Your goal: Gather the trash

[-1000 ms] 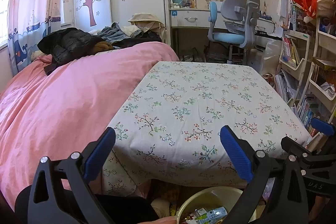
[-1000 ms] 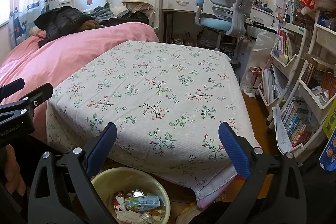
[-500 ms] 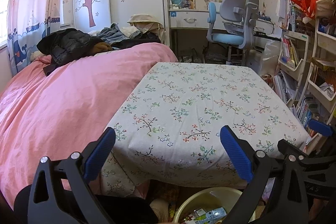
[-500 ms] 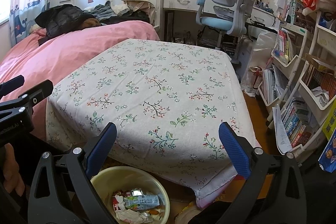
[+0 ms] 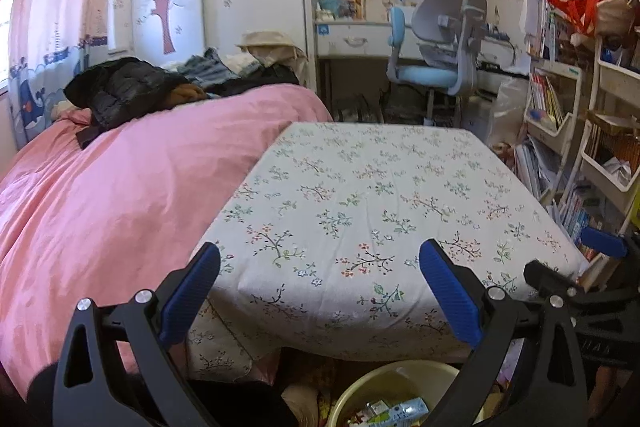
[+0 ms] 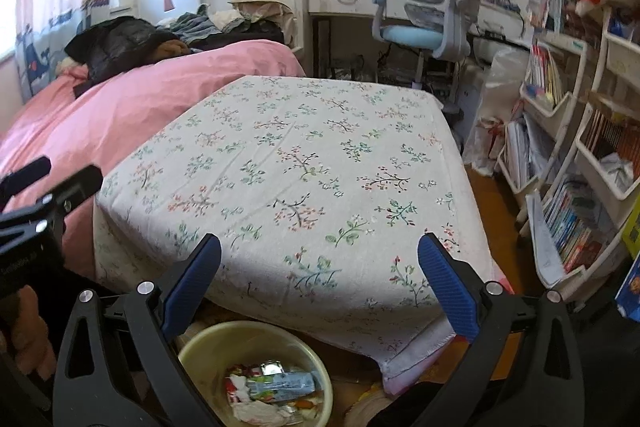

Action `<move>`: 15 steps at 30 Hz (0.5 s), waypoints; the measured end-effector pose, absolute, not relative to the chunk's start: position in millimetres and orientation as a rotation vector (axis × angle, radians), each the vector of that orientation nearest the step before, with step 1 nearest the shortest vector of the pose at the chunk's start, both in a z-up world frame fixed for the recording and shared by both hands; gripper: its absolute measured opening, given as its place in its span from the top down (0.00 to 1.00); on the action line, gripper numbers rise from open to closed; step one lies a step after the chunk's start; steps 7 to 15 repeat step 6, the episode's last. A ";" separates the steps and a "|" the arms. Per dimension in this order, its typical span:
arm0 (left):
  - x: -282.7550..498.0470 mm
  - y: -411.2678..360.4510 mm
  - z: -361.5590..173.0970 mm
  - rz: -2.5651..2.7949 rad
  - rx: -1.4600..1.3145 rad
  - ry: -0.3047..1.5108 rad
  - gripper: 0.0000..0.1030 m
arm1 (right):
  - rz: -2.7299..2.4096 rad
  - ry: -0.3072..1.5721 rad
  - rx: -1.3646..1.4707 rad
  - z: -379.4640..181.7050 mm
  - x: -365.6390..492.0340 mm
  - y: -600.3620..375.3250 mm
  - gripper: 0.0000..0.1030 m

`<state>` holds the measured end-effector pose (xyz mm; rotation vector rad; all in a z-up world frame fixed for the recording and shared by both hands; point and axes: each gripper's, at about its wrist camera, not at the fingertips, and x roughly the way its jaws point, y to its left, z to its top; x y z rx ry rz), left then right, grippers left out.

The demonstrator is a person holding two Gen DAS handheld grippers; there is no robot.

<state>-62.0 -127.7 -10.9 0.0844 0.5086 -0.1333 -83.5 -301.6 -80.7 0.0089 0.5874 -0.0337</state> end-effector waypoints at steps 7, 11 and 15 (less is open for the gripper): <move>-19.0 -135.0 -3.0 -0.164 0.084 0.560 0.07 | -0.028 0.655 0.030 -65.9 -21.4 -321.8 0.07; -19.0 -135.0 -3.0 -0.164 0.084 0.560 0.07 | -0.028 0.655 0.030 -65.9 -21.4 -321.8 0.07; -19.0 -135.0 -3.0 -0.164 0.084 0.560 0.07 | -0.028 0.655 0.030 -65.9 -21.4 -321.8 0.07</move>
